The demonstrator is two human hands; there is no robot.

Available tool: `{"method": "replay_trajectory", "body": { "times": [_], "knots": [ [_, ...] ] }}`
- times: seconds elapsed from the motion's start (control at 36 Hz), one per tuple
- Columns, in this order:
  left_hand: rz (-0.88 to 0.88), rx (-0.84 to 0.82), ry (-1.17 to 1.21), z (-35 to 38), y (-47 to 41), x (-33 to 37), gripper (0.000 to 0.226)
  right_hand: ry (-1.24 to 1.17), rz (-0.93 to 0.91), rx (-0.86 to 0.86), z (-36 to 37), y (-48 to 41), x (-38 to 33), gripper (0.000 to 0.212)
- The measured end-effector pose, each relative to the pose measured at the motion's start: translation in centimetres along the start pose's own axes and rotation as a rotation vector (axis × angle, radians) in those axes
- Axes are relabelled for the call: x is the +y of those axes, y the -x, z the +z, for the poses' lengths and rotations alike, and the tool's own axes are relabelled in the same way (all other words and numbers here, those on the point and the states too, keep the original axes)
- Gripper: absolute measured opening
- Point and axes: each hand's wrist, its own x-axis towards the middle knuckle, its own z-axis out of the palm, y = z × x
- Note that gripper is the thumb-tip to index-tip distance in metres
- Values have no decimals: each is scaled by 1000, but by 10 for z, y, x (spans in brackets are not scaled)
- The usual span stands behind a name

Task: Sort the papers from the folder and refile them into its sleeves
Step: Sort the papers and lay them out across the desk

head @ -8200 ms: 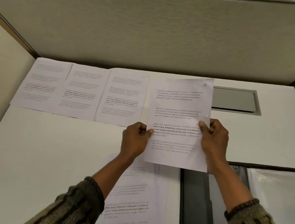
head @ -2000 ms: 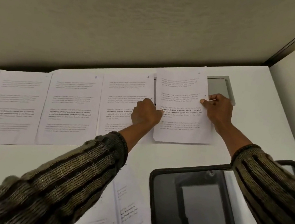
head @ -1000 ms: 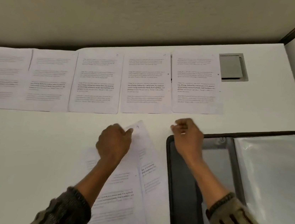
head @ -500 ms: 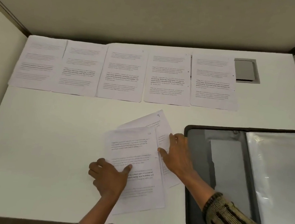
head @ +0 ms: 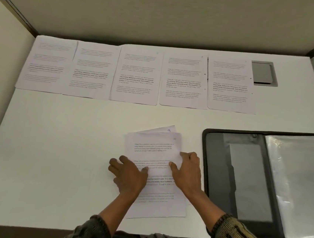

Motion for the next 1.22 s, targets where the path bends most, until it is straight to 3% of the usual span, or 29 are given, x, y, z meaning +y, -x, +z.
{"method": "replay_trajectory", "body": {
  "times": [0.25, 0.44, 0.64, 0.75, 0.92, 1.03, 1.11, 1.22],
  "knots": [
    [180, 8, -102, 1, 8, -12, 86, -121, 227, 57, 0, -11, -7, 50],
    [362, 25, -270, -1, 16, -14, 55, -82, 222, 67, 0, -15, -2, 46],
    [636, 3, -367, 12, 19, -13, 49, -122, 139, 92, 3, -8, 0, 30],
    [572, -116, -266, 12, 20, -3, 37, -157, 126, 125, 5, -6, 3, 43],
    [377, -153, -48, 15, 10, 8, 13, -318, 215, 94, -2, -14, 10, 58],
    [351, -171, -97, 16, 7, 16, 28, -321, 211, 35, -5, -19, 11, 44],
    [280, -184, -111, 17, 8, 22, 58, -302, 164, 3, -6, -15, 11, 28],
    [192, -252, -95, 10, 15, 34, 97, -245, 45, 4, -3, -6, 11, 21]
  ]
}}
